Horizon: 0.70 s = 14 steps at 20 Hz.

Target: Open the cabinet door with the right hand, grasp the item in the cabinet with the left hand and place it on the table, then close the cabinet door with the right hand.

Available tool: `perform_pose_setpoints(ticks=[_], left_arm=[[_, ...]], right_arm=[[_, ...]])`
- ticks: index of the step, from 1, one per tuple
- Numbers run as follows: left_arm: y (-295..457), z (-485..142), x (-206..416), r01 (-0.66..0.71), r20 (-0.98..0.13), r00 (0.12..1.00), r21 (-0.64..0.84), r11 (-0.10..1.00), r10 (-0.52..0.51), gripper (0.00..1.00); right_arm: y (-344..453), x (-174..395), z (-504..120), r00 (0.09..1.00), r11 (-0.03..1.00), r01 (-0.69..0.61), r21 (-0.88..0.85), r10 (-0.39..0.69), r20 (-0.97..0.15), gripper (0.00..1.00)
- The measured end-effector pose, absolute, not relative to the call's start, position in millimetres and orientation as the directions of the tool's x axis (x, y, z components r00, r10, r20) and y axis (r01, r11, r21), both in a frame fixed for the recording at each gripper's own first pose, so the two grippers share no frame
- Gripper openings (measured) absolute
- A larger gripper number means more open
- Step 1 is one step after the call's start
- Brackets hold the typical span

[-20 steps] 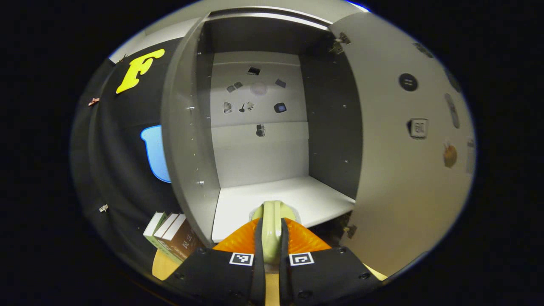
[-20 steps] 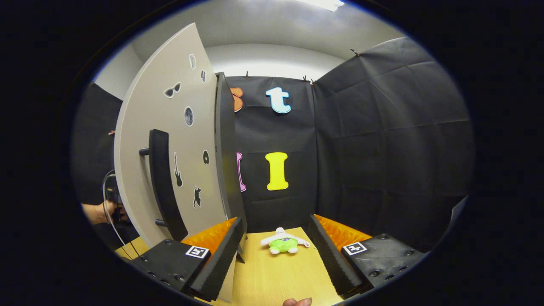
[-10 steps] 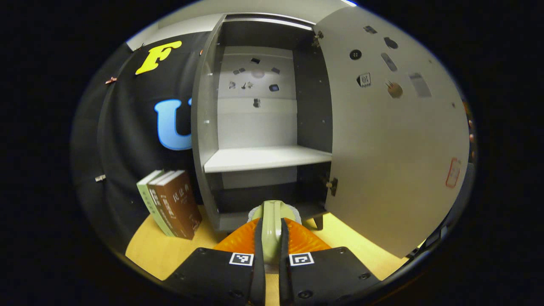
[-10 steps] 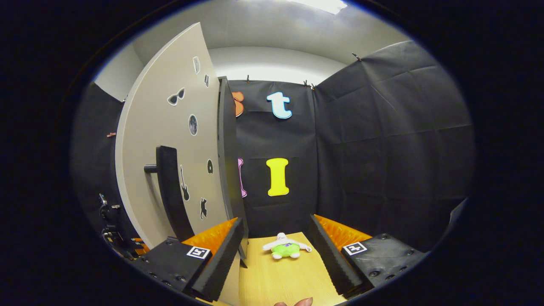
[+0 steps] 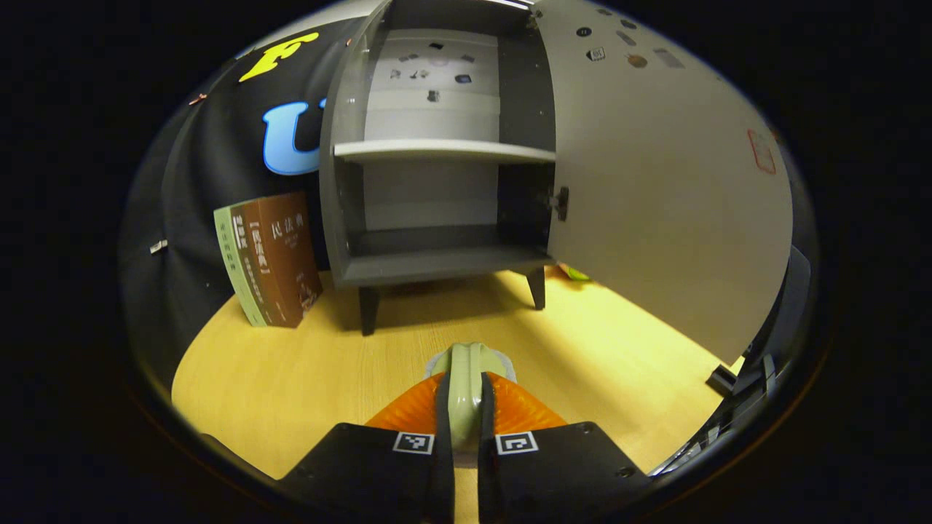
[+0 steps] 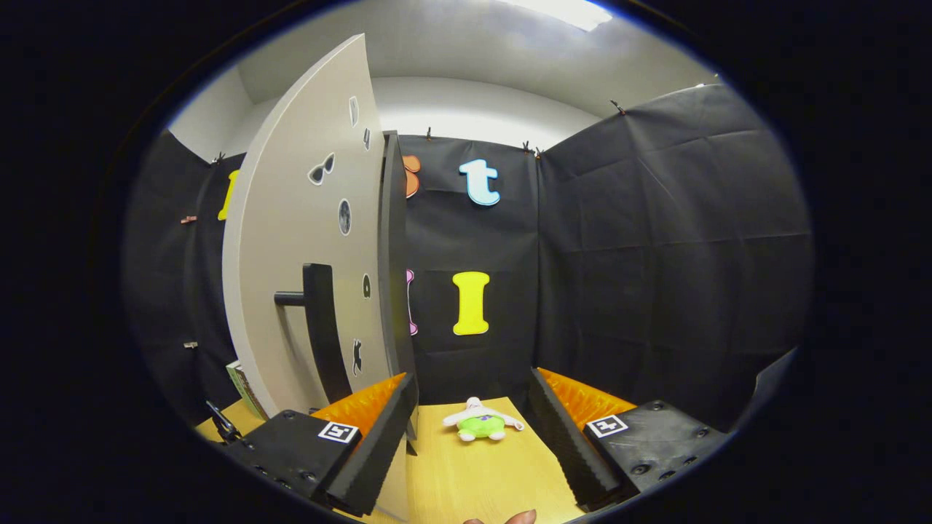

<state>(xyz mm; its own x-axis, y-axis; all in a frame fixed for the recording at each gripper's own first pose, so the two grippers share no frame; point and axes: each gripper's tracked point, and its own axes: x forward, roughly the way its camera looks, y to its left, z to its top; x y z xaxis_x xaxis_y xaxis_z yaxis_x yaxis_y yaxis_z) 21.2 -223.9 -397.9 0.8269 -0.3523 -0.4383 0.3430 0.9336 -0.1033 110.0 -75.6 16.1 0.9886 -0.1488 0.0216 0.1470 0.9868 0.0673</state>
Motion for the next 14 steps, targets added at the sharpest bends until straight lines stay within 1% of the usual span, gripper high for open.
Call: perform_pose_setpoints(ticks=[3,5,6,7,8,9,10,13,14], left_arm=[[-231.3,-428.9,10.7,0.331,-0.494,0.793,-0.141,0.933,-0.356,0.16],[-232.7,-442.1,6.8,0.333,-0.527,0.773,-0.137,0.933,-0.354,0.17],[-233.5,-449.0,3.0,0.339,-0.54,0.762,-0.138,0.931,-0.358,0.19],[-235.3,-453.4,-0.5,0.348,-0.553,0.747,-0.15,0.925,-0.371,0.17],[-236.4,-455.5,-5.0,0.355,-0.563,0.732,-0.165,0.92,-0.383,0.19],[-236.1,-455.5,-7.2,0.357,-0.565,0.728,-0.172,0.918,-0.388,0.23],[-233.4,-454.7,-6.2,0.355,-0.565,0.73,-0.167,0.92,-0.384,0.3],[-226.6,-456.1,-9.3,0.353,-0.577,0.73,-0.138,0.925,-0.365,0.43],[-222.5,-455.0,-10.0,0.353,-0.578,0.736,-0.117,0.928,-0.353,0.56]], right_arm=[[-71.5,110.0,15.9,0.989,0.986,0.148,0.075,-0.149,0.012,0.98],[-70.0,109.9,18.2,0.988,0.986,0.149,0.071,-0.15,0.018,0.98],[-69.2,110.0,18.1,0.988,0.986,0.15,0.068,-0.151,0.018,0.98],[-69.3,110.4,17.4,0.988,0.986,0.154,0.065,-0.156,0.019,0.98],[-69.9,110.3,17.6,0.987,0.985,0.159,0.061,-0.161,0.019,0.98],[-69.2,110.8,17.5,0.987,0.985,0.159,0.059,-0.16,0.021,0.98],[-68.1,111.2,17.0,0.987,0.985,0.159,0.059,-0.161,0.021,0.98],[-67.7,111.7,18.5,0.987,0.985,0.157,0.066,-0.159,0.028,0.98],[-68.2,111.0,19.3,0.987,0.985,0.158,0.068,-0.16,0.032,0.98]])
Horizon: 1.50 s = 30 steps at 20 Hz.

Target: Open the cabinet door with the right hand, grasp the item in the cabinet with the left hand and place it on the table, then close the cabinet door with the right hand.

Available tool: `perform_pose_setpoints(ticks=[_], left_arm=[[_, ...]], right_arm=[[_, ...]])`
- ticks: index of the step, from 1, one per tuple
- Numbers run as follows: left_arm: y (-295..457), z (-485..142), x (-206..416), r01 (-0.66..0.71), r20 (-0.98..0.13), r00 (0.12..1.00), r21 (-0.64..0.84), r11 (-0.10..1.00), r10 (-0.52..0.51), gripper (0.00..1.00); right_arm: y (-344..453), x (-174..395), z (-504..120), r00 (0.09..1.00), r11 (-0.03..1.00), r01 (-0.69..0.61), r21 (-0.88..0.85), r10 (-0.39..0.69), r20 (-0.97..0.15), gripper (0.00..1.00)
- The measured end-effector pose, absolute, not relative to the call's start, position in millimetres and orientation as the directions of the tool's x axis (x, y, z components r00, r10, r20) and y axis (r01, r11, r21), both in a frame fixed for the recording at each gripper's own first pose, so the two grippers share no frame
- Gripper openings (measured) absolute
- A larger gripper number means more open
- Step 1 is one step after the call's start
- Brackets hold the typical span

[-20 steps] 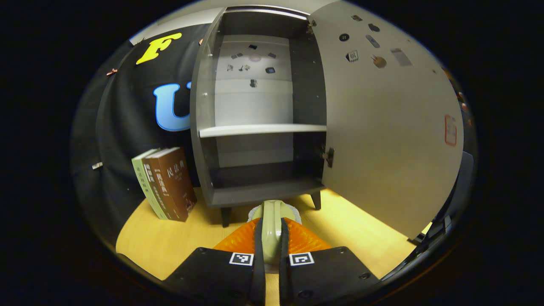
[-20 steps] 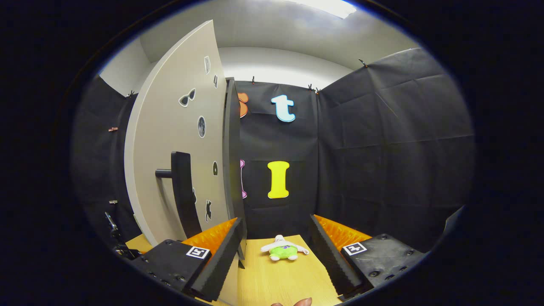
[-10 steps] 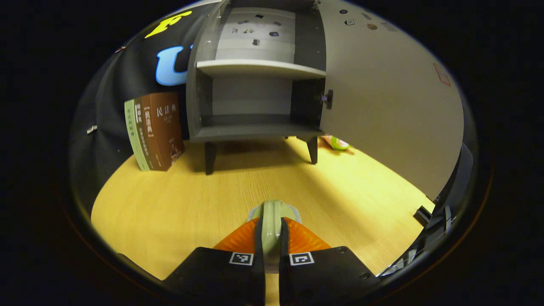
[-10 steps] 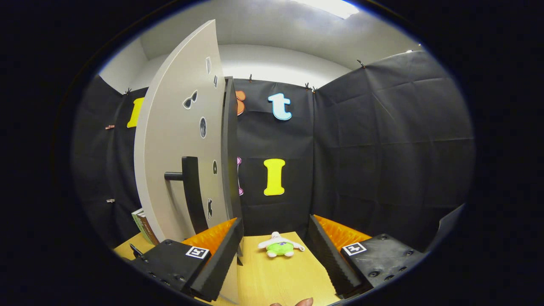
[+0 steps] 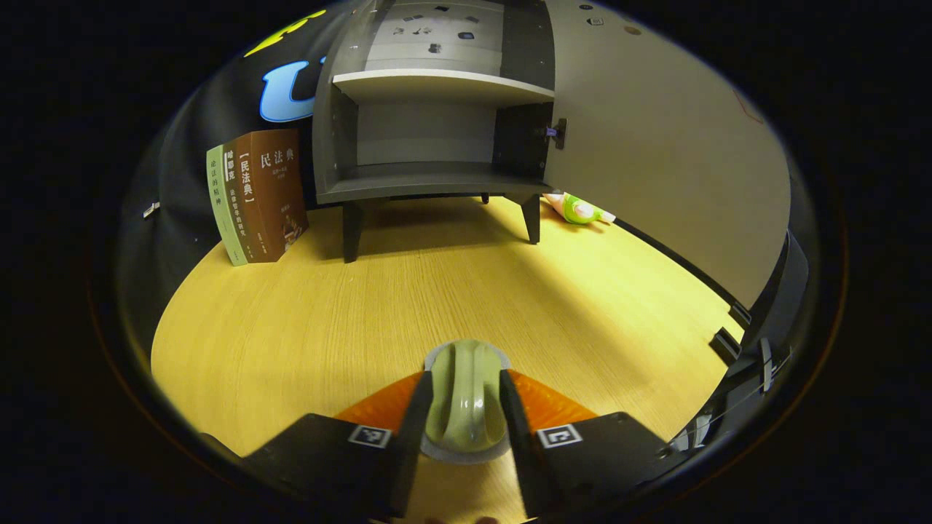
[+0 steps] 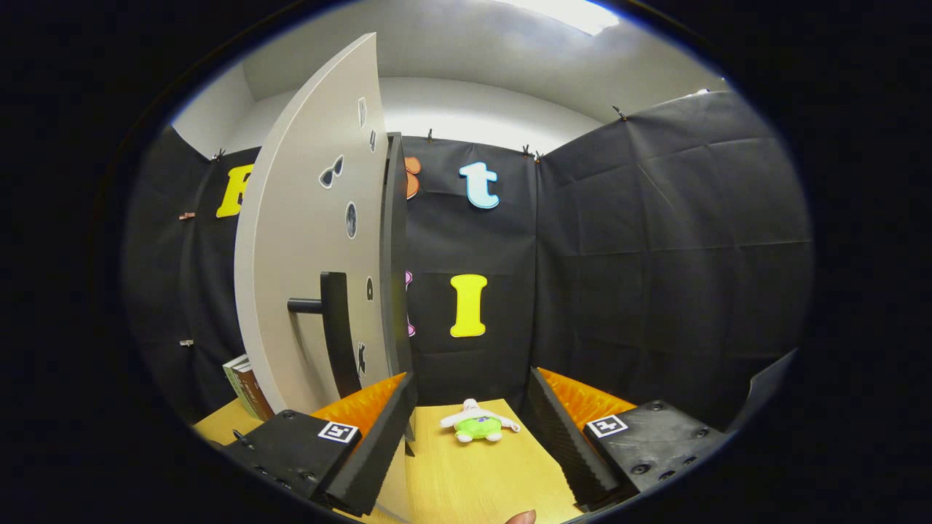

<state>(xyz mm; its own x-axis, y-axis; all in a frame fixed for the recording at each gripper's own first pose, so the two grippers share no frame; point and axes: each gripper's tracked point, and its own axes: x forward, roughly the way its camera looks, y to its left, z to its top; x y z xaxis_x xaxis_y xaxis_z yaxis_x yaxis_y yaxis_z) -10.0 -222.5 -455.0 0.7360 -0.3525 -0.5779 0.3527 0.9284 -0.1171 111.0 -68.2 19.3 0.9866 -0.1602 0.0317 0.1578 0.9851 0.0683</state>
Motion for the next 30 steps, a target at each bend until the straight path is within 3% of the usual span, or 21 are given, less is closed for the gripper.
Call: perform_pose_setpoints(ticks=[2,3,4,8,15,21,26,27,30], left_arm=[[-214.6,-449.1,-12.1,0.363,-0.574,0.742,-0.089,0.927,-0.346,0.86],[-213.0,-442.8,-13.3,0.371,-0.564,0.748,-0.085,0.925,-0.351,0.96],[-210.1,-435.1,-13.8,0.372,-0.551,0.756,-0.083,0.924,-0.354,0.97],[-187.7,-378.2,-6.2,0.336,-0.463,0.819,-0.089,0.938,-0.337,0.97],[-136.1,-215.1,8.0,0.286,-0.238,0.921,-0.122,0.95,-0.308,0.97],[-54.1,-103.7,8.0,0.179,-0.143,0.97,-0.116,0.977,-0.194,0.97],[-14.3,-51.6,-5.1,0.152,-0.087,0.982,-0.146,0.978,-0.165,0.97],[-7.8,-44.8,-6.9,0.147,-0.081,0.984,-0.132,0.98,-0.158,0.92],[0.3,-35.5,-10.2,0.143,-0.055,0.988,-0.08,0.986,-0.148,0.95]], right_arm=[[-69.8,110.6,20.6,0.986,0.984,0.161,0.073,-0.164,0.037,0.98],[-69.9,110.7,19.7,0.986,0.984,0.162,0.078,-0.165,0.036,0.98],[-70.0,110.3,19.1,0.986,0.983,0.163,0.082,-0.166,0.034,0.98],[-63.0,109.2,22.3,0.989,0.986,0.139,0.095,-0.143,0.04,0.98],[-54.4,104.3,27.8,0.991,0.989,0.12,0.083,-0.124,0.051,0.96],[-47.1,105.6,22.9,0.992,0.989,0.125,0.084,-0.127,0.018,0.94],[-33.1,113.2,21.0,0.992,0.988,0.126,0.085,-0.127,0.011,0.94],[-24.9,110.9,20.9,0.993,0.989,0.12,0.088,-0.121,0.012,0.94],[8.5,99.5,21.1,0.995,0.989,0.099,0.111,-0.101,0.012,0.93]])
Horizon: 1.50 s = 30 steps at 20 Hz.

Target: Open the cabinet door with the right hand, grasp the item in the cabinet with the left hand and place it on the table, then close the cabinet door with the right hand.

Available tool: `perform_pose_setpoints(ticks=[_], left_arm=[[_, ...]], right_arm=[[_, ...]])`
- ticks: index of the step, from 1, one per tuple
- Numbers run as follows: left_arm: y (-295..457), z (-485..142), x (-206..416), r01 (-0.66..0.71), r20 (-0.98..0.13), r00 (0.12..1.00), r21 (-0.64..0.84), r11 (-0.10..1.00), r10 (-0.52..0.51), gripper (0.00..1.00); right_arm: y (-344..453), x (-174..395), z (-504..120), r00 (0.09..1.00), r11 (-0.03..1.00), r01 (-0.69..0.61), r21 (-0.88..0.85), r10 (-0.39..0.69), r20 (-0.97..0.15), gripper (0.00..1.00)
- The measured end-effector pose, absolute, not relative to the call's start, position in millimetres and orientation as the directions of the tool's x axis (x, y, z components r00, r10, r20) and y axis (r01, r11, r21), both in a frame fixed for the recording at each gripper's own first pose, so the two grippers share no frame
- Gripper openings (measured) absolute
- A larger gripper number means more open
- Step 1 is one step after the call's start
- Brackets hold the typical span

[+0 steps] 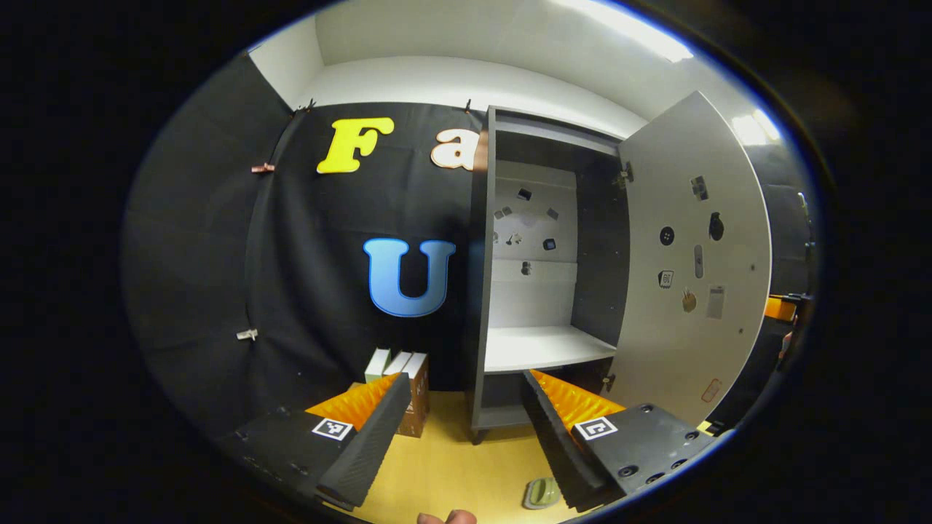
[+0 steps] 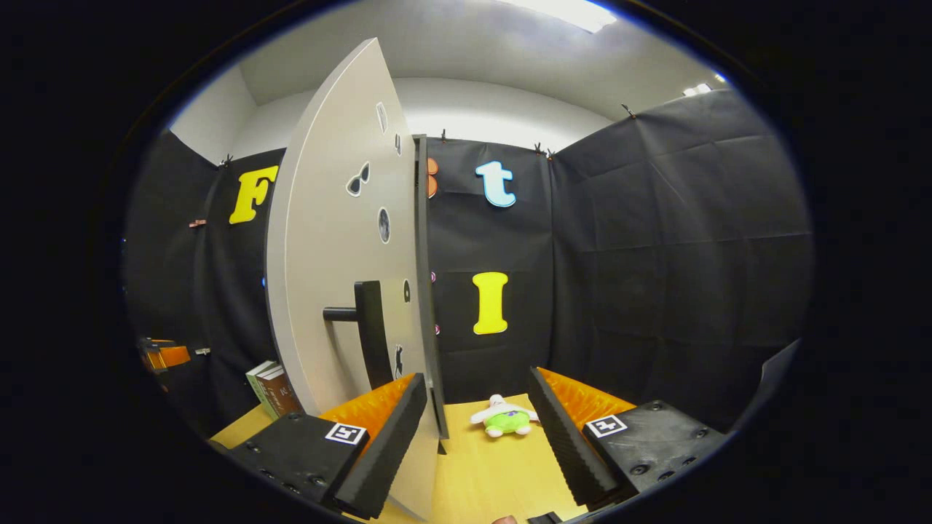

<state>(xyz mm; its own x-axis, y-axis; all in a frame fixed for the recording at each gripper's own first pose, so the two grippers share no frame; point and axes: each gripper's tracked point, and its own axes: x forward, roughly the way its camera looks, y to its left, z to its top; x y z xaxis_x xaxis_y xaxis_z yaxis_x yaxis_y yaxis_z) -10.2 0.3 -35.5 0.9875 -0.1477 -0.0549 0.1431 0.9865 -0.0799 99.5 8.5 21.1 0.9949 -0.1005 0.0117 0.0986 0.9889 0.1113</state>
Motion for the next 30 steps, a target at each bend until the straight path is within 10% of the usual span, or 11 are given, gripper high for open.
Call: perform_pose_setpoints(ticks=[18,30], left_arm=[[24.3,-49.5,-20.1,0.102,-0.084,0.99,-0.106,0.989,-0.111,0.95],[-1.9,-34.0,-18.7,0.095,-0.059,0.993,-0.071,0.993,-0.099,0.95]], right_arm=[[221.8,156.4,15.5,0.973,0.958,-0.23,0.173,0.233,0.004,0.98],[193.7,145.3,5.6,0.986,0.979,-0.168,0.119,0.169,-0.004,0.97]])
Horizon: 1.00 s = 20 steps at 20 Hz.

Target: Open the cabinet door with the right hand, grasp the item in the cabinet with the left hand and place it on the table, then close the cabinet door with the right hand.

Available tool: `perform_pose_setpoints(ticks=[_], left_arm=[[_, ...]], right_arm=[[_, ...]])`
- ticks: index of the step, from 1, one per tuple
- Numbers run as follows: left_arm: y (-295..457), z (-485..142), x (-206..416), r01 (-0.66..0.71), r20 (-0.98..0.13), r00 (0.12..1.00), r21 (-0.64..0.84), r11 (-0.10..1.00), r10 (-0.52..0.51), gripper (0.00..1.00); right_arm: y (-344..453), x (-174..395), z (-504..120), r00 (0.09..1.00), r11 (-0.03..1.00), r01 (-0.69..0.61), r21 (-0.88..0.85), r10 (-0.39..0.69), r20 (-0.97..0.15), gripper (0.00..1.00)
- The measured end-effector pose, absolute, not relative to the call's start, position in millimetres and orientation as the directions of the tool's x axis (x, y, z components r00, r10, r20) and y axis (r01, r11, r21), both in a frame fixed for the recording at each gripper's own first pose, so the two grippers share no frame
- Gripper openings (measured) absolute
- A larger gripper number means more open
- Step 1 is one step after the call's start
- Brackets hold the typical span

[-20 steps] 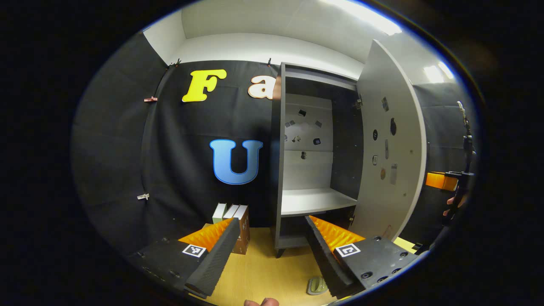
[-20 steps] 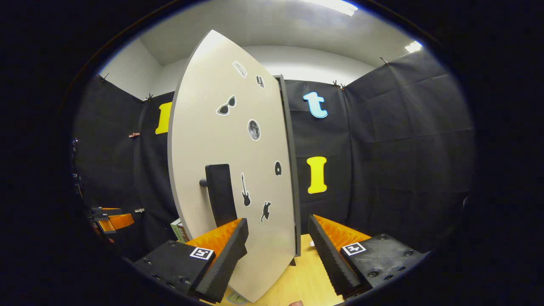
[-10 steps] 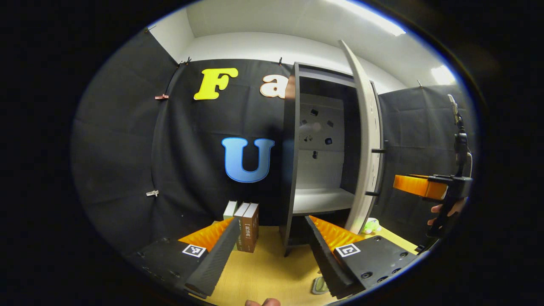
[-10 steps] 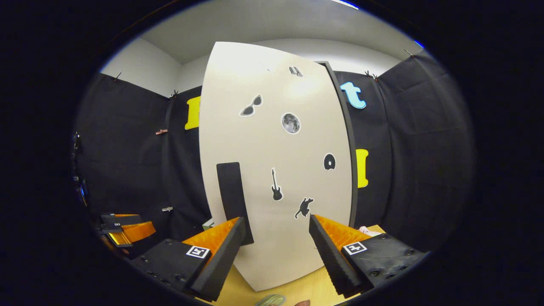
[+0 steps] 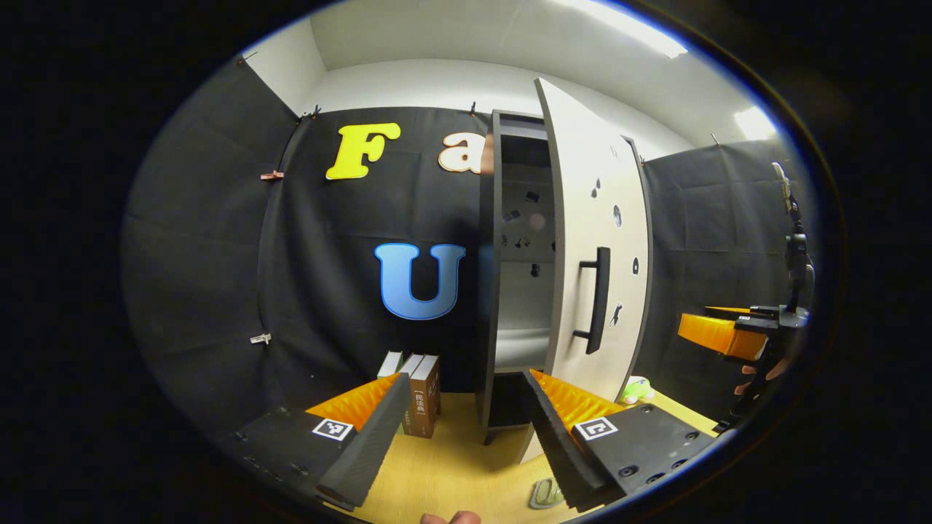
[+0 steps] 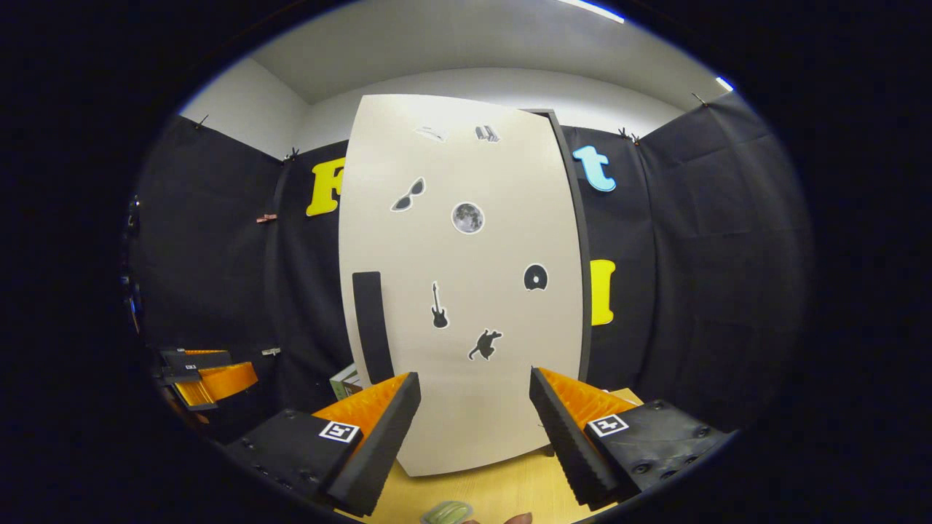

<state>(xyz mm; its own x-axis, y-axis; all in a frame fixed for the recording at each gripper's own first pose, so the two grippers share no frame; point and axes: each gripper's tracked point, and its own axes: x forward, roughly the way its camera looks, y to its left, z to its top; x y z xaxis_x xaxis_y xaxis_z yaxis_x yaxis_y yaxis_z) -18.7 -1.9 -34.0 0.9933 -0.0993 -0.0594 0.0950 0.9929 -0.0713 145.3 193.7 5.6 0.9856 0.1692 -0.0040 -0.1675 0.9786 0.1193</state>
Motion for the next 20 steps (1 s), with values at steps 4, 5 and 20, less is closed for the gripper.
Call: perform_pose_setpoints(ticks=[4,5,20], left_arm=[[-18.3,-26.3,-19.6,0.108,-0.043,0.993,-0.059,0.992,-0.11,0.95],[-21.7,-24.9,-19.6,0.114,-0.041,0.992,-0.056,0.992,-0.116,0.95],[-44.7,-19.4,-22.0,0.139,-0.034,0.99,-0.044,0.989,-0.14,0.95]], right_arm=[[178.0,137.3,1.6,0.988,0.981,-0.155,0.117,0.157,-0.004,0.97],[173.9,135.1,2.0,0.988,0.981,-0.151,0.119,0.152,-0.001,0.97],[133.8,122.4,1.2,0.994,0.991,-0.113,0.077,0.112,0.011,0.97]])
